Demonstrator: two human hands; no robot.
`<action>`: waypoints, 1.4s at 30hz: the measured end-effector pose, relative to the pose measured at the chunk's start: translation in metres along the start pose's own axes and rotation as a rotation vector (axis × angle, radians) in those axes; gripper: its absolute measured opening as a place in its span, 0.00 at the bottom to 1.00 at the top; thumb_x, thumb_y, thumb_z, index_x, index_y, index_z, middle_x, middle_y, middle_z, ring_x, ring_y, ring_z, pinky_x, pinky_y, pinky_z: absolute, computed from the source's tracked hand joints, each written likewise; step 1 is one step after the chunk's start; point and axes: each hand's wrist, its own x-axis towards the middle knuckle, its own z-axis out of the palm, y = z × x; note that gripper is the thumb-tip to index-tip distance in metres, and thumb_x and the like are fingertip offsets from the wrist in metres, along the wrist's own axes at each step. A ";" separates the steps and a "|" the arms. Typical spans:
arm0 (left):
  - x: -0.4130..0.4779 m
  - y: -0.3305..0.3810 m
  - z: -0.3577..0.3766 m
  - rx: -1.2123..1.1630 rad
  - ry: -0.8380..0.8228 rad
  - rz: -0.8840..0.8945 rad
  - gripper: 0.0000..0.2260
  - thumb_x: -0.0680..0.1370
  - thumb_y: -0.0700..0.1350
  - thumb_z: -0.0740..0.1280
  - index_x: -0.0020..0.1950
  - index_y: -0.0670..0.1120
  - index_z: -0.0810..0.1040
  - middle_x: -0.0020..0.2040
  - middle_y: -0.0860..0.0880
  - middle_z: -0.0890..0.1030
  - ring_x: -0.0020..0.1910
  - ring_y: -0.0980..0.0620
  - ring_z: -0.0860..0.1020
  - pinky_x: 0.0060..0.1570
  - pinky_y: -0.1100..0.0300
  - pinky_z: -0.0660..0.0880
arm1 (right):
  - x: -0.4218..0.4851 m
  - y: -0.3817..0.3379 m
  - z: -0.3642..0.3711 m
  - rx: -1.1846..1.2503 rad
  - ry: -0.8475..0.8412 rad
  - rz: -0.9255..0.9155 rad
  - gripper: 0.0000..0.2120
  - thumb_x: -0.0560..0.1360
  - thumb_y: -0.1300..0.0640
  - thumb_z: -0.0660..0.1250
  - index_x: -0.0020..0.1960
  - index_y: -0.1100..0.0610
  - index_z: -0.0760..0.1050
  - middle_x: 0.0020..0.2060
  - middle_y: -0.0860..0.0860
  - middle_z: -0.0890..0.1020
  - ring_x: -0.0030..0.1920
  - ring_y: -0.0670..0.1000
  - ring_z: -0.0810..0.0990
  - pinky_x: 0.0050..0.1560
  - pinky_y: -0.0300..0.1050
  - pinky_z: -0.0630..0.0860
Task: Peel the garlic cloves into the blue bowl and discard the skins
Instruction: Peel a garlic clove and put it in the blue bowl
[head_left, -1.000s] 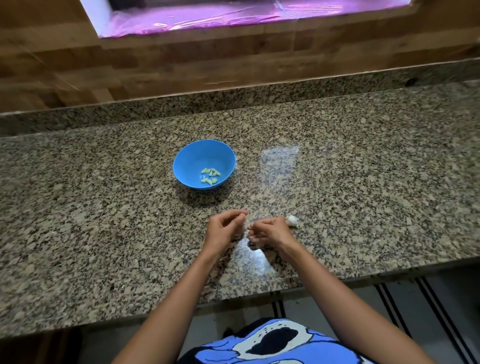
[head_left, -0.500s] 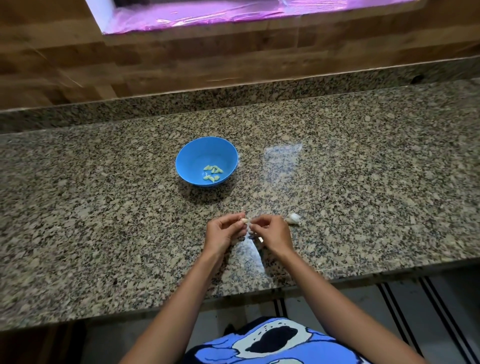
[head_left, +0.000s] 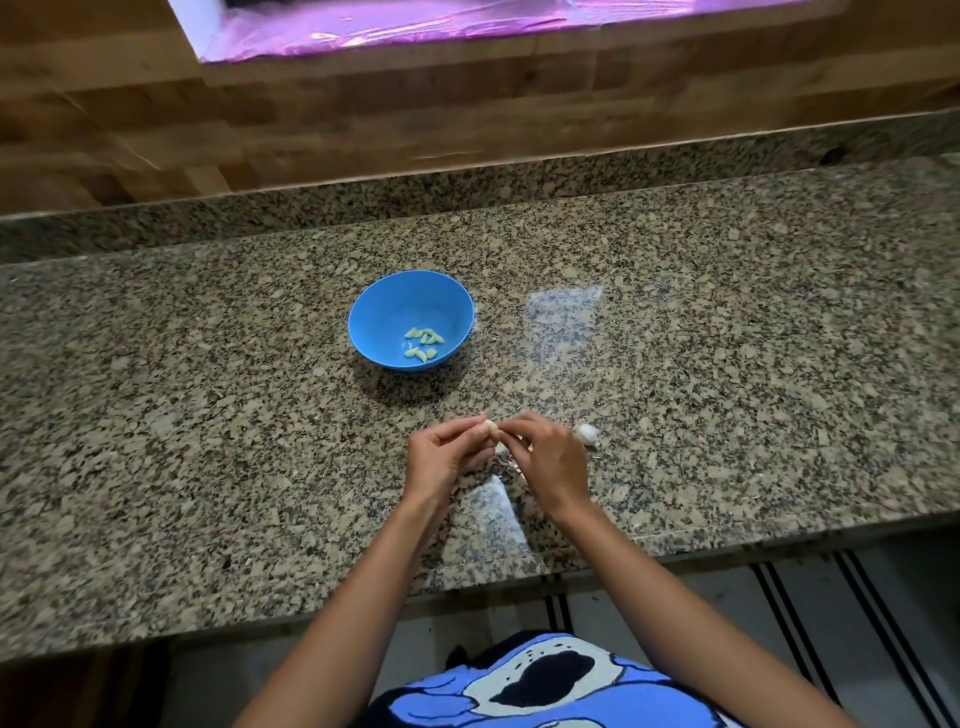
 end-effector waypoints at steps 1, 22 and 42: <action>0.000 0.000 0.000 -0.012 0.002 -0.008 0.09 0.72 0.32 0.69 0.51 0.37 0.81 0.45 0.40 0.84 0.42 0.46 0.84 0.40 0.61 0.81 | 0.000 0.000 0.000 -0.015 0.004 -0.023 0.09 0.72 0.55 0.70 0.50 0.57 0.82 0.42 0.49 0.84 0.37 0.48 0.81 0.34 0.39 0.76; 0.010 0.006 -0.010 0.286 -0.045 0.148 0.09 0.71 0.35 0.73 0.50 0.36 0.82 0.44 0.40 0.84 0.41 0.47 0.82 0.46 0.56 0.80 | 0.013 0.003 -0.008 0.309 -0.210 0.205 0.10 0.70 0.45 0.70 0.48 0.47 0.83 0.43 0.46 0.85 0.43 0.45 0.82 0.46 0.56 0.80; 0.006 0.005 -0.006 0.358 -0.085 0.219 0.09 0.71 0.39 0.73 0.50 0.39 0.83 0.44 0.44 0.84 0.42 0.48 0.83 0.44 0.57 0.80 | 0.010 0.000 -0.003 0.491 -0.137 0.288 0.02 0.71 0.53 0.72 0.42 0.50 0.83 0.37 0.48 0.85 0.40 0.52 0.83 0.43 0.58 0.80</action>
